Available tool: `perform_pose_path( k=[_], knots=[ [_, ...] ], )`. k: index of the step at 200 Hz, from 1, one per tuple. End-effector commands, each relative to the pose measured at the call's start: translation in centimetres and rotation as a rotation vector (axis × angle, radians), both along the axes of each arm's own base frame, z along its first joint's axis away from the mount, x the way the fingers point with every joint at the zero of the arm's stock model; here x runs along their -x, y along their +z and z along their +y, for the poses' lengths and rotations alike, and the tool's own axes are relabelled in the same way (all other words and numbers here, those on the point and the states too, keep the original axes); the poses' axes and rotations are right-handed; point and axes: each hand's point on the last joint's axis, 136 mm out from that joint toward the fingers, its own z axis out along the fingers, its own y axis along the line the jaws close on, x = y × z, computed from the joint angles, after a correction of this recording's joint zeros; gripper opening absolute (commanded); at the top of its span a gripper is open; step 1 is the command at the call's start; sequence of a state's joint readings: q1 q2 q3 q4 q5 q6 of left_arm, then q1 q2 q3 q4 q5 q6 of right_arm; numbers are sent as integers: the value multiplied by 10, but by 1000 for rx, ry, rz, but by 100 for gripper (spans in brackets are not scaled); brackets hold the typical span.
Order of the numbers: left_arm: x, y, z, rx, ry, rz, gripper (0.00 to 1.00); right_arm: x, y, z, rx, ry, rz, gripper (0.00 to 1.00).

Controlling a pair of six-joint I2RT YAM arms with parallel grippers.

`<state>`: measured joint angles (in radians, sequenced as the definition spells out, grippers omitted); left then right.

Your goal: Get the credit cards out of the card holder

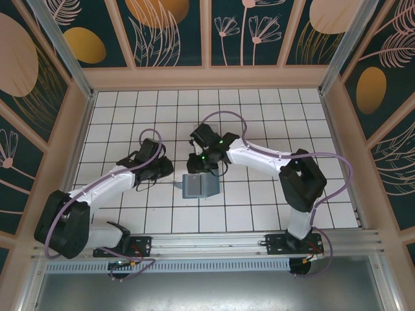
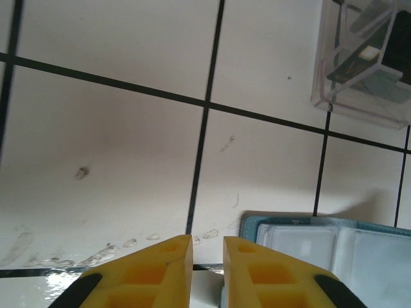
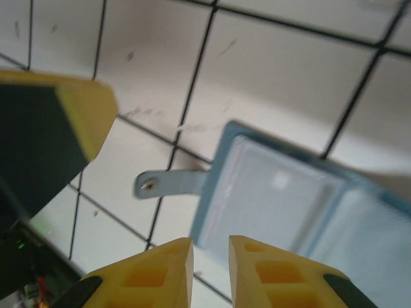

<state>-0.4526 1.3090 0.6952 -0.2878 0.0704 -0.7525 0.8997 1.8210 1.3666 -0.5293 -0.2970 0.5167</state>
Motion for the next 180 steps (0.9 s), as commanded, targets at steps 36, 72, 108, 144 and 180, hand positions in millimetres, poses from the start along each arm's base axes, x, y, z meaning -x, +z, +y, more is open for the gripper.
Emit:
perform_pose_path(
  k=[36, 72, 108, 144, 180],
  knots=[
    [-15, 6, 27, 11, 44, -36, 21, 16, -25, 21, -20, -29, 82, 31],
    [-25, 9, 36, -6, 46, -45, 21, 21, -42, 21, -5, -45, 123, 32],
    [-30, 11, 34, -1, 34, -46, 21, 28, -56, 23, 6, -54, 158, 34],
    [-31, 12, 33, 3, 27, -46, 21, 30, -66, 27, 14, -55, 171, 34],
    [-33, 13, 30, 4, 9, -44, 21, 29, -73, 29, 24, -64, 183, 34]
  ],
)
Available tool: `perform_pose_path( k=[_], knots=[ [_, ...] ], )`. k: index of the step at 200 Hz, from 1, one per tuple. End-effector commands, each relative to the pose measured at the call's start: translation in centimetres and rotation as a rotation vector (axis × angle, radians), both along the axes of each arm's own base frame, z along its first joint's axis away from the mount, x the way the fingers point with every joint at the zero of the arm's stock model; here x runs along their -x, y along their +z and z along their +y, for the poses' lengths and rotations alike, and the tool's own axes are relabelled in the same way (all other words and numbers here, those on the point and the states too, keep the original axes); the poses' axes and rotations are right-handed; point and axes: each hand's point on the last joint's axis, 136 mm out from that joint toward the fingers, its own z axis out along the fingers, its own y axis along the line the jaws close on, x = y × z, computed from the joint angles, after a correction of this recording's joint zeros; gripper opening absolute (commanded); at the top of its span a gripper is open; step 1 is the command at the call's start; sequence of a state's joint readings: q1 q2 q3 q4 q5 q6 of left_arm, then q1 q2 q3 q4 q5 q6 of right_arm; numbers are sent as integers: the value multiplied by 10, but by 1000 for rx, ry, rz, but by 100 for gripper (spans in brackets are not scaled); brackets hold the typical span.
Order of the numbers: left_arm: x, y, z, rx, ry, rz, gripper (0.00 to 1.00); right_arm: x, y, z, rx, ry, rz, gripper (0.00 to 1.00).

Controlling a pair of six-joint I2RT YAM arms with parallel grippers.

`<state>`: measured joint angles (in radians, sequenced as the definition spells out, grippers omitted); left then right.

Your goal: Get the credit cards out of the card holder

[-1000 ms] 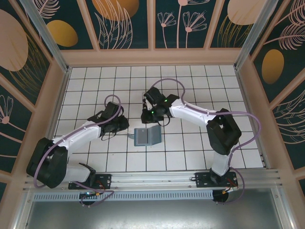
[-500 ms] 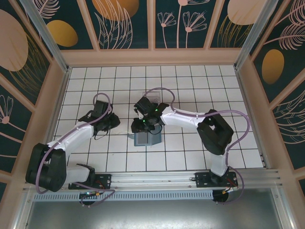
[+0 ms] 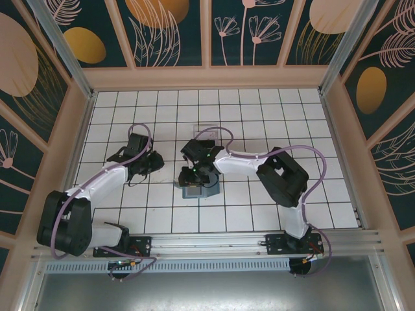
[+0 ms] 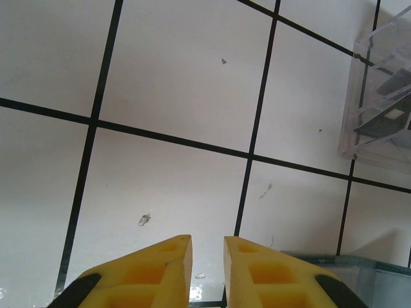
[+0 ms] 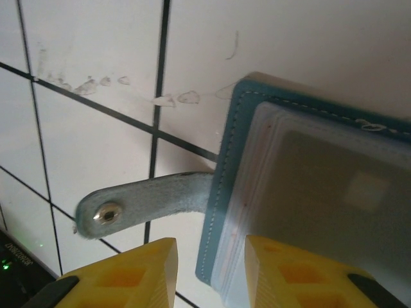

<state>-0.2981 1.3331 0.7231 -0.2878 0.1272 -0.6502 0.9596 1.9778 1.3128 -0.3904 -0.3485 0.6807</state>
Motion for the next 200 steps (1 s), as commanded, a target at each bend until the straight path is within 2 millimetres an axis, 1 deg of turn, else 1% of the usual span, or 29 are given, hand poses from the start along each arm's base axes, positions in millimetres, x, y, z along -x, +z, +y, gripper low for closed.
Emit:
perform_pose_path(
  k=[1, 29, 58, 86, 139, 171, 200],
  knots=[
    [-10, 9, -4, 6, -31, -27, 21, 3, -5, 6, -5, -8, 16, 33],
    [-11, 9, -5, 8, -36, -23, 21, 6, -9, 1, 27, -15, 17, 34],
    [-11, 7, -7, 11, -42, -17, 21, 9, -18, -13, 102, -33, 12, 34],
    [-12, 8, -8, 15, -48, -19, 21, 7, -19, -26, 178, -47, -15, 34],
    [-13, 10, -9, 15, -52, -24, 21, 5, -18, -43, 297, -60, -57, 36],
    [-14, 9, -9, 14, -53, -24, 21, 1, -18, -49, 370, -57, -96, 38],
    [-14, 9, -10, 16, -59, -20, 21, -2, -14, -49, 425, -48, -130, 39]
  ],
)
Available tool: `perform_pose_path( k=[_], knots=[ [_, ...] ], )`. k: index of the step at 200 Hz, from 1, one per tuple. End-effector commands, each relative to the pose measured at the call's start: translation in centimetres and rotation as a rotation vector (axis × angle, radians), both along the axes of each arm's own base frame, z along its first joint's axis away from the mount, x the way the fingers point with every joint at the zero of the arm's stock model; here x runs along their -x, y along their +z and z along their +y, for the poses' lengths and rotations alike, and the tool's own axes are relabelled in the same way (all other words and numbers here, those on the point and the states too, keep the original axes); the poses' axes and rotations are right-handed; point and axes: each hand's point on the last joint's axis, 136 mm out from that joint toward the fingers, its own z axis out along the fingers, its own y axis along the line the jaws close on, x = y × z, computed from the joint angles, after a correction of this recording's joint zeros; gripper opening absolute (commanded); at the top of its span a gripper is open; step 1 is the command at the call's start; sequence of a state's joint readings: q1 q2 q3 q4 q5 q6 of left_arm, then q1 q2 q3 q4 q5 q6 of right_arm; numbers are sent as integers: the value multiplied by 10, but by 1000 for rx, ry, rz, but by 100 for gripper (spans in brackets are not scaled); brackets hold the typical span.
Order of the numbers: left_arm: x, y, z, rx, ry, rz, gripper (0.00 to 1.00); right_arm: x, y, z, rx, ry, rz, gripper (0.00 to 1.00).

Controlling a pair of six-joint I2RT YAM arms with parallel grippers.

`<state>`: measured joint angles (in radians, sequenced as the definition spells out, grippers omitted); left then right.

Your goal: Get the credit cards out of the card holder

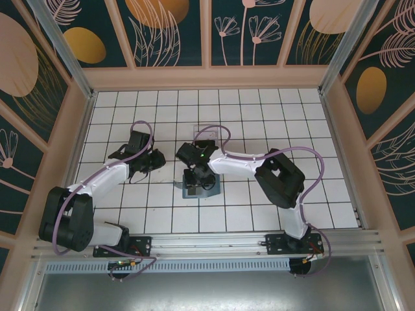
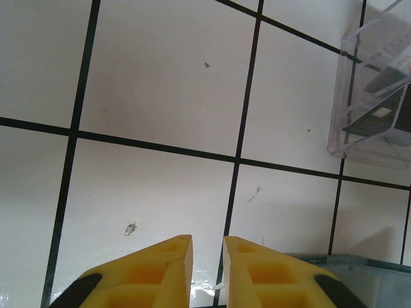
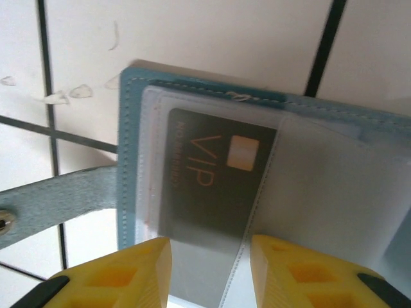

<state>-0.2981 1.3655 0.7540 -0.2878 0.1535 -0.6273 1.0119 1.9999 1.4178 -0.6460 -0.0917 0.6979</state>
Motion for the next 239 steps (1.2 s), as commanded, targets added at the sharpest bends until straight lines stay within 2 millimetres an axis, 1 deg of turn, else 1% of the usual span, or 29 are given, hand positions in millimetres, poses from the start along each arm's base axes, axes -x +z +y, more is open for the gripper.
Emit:
perform_pose_path(
  k=[1, 46, 78, 99, 135, 190, 239],
  knots=[
    [-8, 7, -4, 8, -26, -21, 21, 2, -8, -17, 149, 0, -26, 39],
    [-7, 7, -4, 8, -28, -18, 21, -4, -7, -24, 252, 6, -77, 41],
    [-7, 7, -6, 16, -34, -16, 21, -8, 4, -29, 322, 10, -133, 45],
    [-7, 6, -5, 16, -32, -14, 21, -10, 7, -32, 360, 13, -155, 48],
    [-7, 7, -6, 19, -32, -14, 21, -11, 11, -38, 391, 10, -172, 52],
    [-8, 11, -6, 15, -41, -18, 21, -16, 26, -47, 419, -8, -213, 53],
    [-9, 14, -13, 39, -67, -15, 20, -15, 29, -58, 454, -21, -227, 54]
  ],
)
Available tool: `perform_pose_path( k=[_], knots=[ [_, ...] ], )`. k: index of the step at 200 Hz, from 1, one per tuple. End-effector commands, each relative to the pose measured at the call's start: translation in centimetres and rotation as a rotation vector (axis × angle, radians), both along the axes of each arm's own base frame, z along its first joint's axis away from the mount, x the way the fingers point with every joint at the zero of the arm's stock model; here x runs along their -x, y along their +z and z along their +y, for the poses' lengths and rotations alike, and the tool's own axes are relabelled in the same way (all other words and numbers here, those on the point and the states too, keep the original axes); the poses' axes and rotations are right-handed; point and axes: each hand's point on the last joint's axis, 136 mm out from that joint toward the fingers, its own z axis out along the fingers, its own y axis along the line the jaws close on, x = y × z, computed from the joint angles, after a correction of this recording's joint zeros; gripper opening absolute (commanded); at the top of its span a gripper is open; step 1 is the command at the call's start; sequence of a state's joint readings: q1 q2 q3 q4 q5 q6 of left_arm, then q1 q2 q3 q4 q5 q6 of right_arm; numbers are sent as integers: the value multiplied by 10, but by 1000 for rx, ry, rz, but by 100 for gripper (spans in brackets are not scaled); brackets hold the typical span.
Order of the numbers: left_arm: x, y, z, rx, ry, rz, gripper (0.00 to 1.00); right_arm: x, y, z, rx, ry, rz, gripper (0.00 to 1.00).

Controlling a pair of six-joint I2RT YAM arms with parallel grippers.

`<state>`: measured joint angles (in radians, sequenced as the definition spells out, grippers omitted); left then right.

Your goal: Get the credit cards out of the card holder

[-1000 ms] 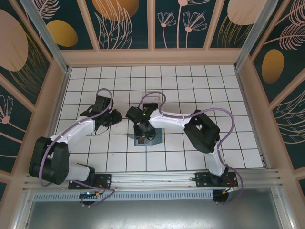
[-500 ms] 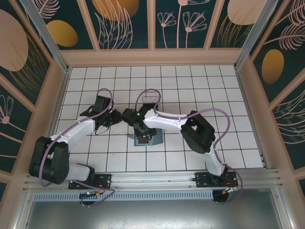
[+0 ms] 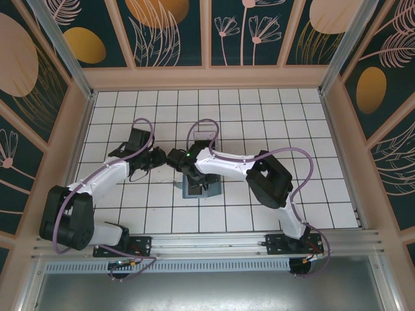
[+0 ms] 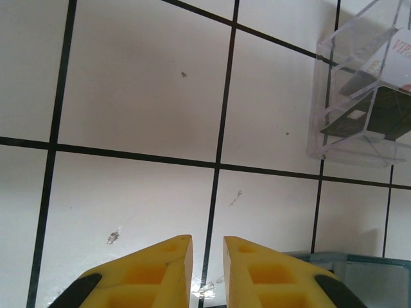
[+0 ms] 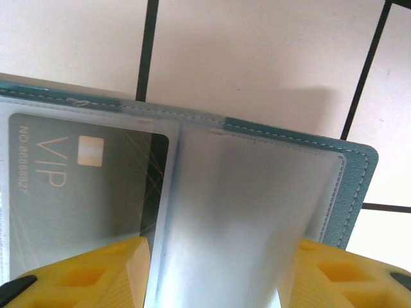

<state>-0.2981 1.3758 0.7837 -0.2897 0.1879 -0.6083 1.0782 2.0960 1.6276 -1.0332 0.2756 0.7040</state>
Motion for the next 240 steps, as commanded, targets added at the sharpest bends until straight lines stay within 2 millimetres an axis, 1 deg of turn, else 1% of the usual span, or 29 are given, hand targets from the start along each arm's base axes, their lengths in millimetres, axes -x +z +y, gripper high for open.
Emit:
perform_pose_path(
  k=[1, 65, 103, 140, 178, 197, 216, 240],
  knots=[
    [-3, 5, -5, 15, -32, 0, 20, -2, 15, -11, 34, -28, -54, 54],
    [-3, 2, -12, 48, -51, 23, 21, -1, 13, -30, 49, -60, -63, 55],
    [-2, 6, -17, 58, -61, 21, 22, 4, 3, -43, 47, -76, -44, 55],
    [0, 5, -31, 56, -91, 31, 22, 6, -2, -54, 51, -90, -38, 55],
    [6, 4, -53, 69, -124, 41, 22, 4, 5, -61, 40, -108, -46, 54],
    [12, 2, -65, 94, -139, 46, 22, 4, 8, -59, -28, -121, -23, 51],
    [19, 0, -76, 117, -155, 50, 22, 3, 10, -49, -154, -131, 14, 49],
    [29, -5, -85, 135, -163, 64, 21, -2, 23, -39, -296, -147, 35, 46]
  ],
)
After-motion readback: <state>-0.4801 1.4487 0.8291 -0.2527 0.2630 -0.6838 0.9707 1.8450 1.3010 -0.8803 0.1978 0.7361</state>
